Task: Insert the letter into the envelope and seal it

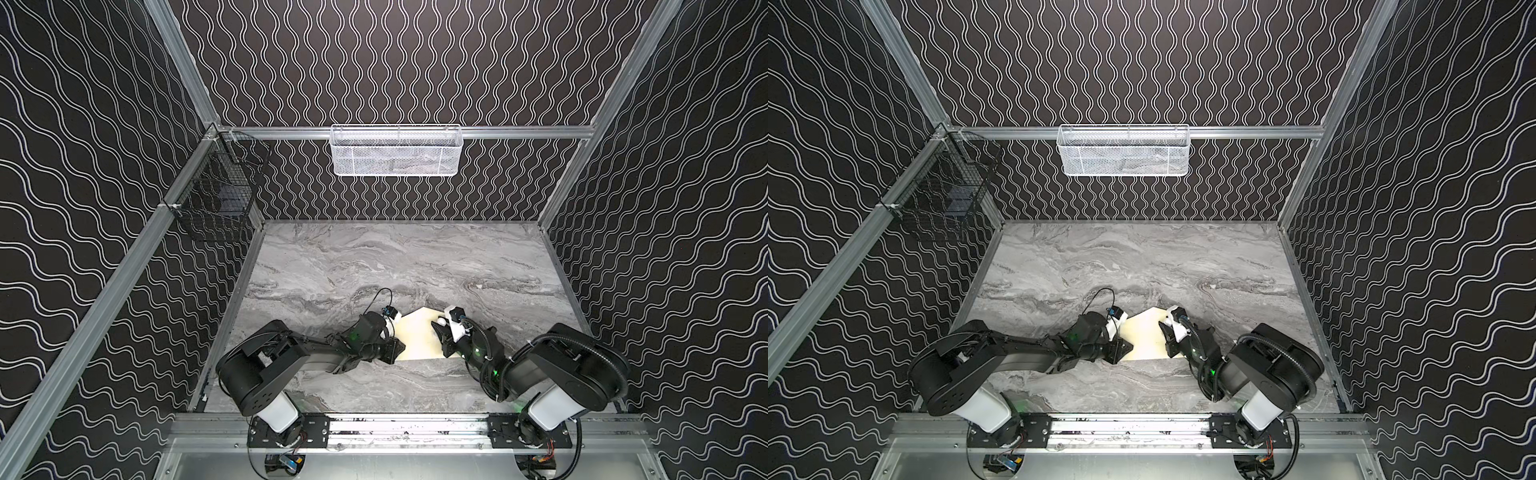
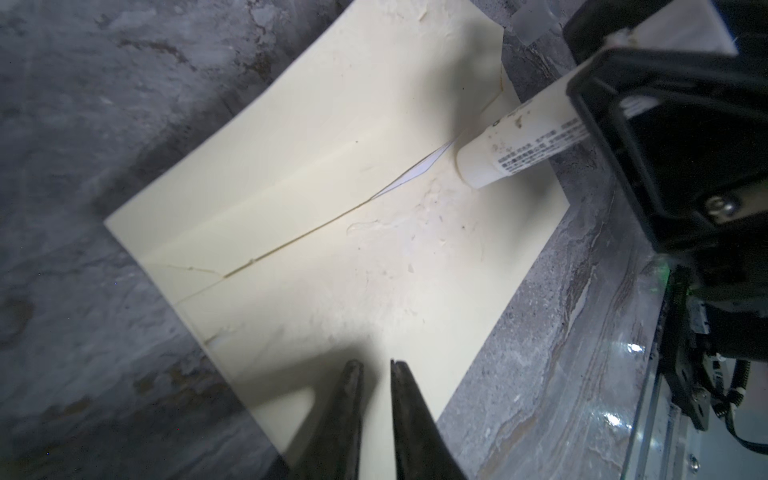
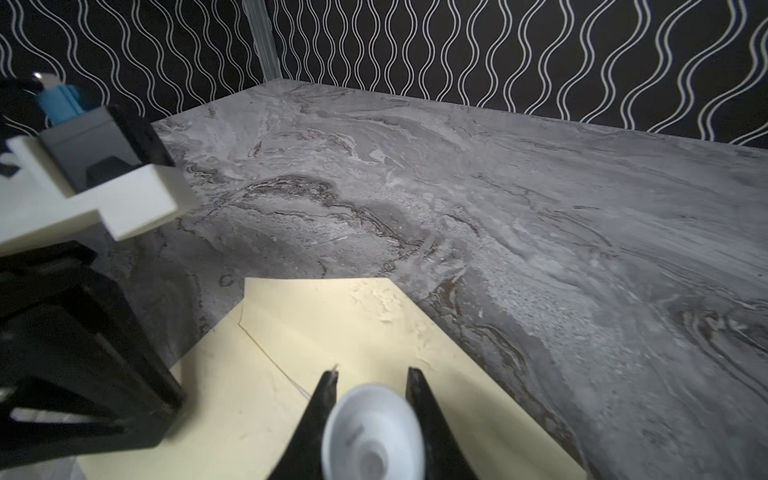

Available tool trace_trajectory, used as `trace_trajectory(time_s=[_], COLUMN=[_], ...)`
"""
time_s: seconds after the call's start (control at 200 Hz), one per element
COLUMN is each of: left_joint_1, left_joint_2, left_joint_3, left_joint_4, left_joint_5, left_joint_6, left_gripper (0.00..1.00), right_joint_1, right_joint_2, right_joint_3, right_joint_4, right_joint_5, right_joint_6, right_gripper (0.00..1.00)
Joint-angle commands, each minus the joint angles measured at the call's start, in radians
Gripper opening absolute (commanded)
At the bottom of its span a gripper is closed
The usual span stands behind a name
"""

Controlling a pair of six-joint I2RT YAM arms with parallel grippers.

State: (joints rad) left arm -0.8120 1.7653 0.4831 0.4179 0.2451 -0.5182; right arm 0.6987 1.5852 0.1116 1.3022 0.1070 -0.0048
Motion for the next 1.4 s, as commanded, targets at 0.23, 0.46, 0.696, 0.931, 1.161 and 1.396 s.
trace_trajectory(time_s=[0.23,0.46,0.696,0.931,1.161,1.396], left_joint_1=[0.004,0.004,0.003,0.004,0.004,0.004], left_joint_2=[0.028,0.018,0.021,0.017,0.0,-0.004], left_joint_3=[-0.015,-0.015,-0.014,-0.012,-0.028,-0.031], left_joint_4=[-0.25,-0.261,-0.269,-0.269,-0.254,-0.254], left_joint_5=[-0.015,-0.009,0.001,0.011,0.021,0.028], left_joint_6=[-0.004,-0.011,-0.015,-0.01,-0.016,-0.017], left_gripper=[0.2,0.2,0.19,0.19,0.2,0.2], right_joint_1=[0.09,0.097,0.048,0.011,0.002,-0.001], right_joint_2=[-0.143,0.033,0.015,-0.136,-0.175,-0.182], right_joint_3=[0.082,0.066,0.028,0.038,0.054,0.057], right_joint_4=[-0.209,-0.046,-0.107,-0.321,-0.416,-0.421], right_joint_5=[-0.009,0.065,0.138,0.206,0.271,0.398], right_joint_6=[0.011,0.056,0.1,0.106,0.167,0.215], right_gripper=[0.0,0.0,0.0,0.0,0.0,0.0])
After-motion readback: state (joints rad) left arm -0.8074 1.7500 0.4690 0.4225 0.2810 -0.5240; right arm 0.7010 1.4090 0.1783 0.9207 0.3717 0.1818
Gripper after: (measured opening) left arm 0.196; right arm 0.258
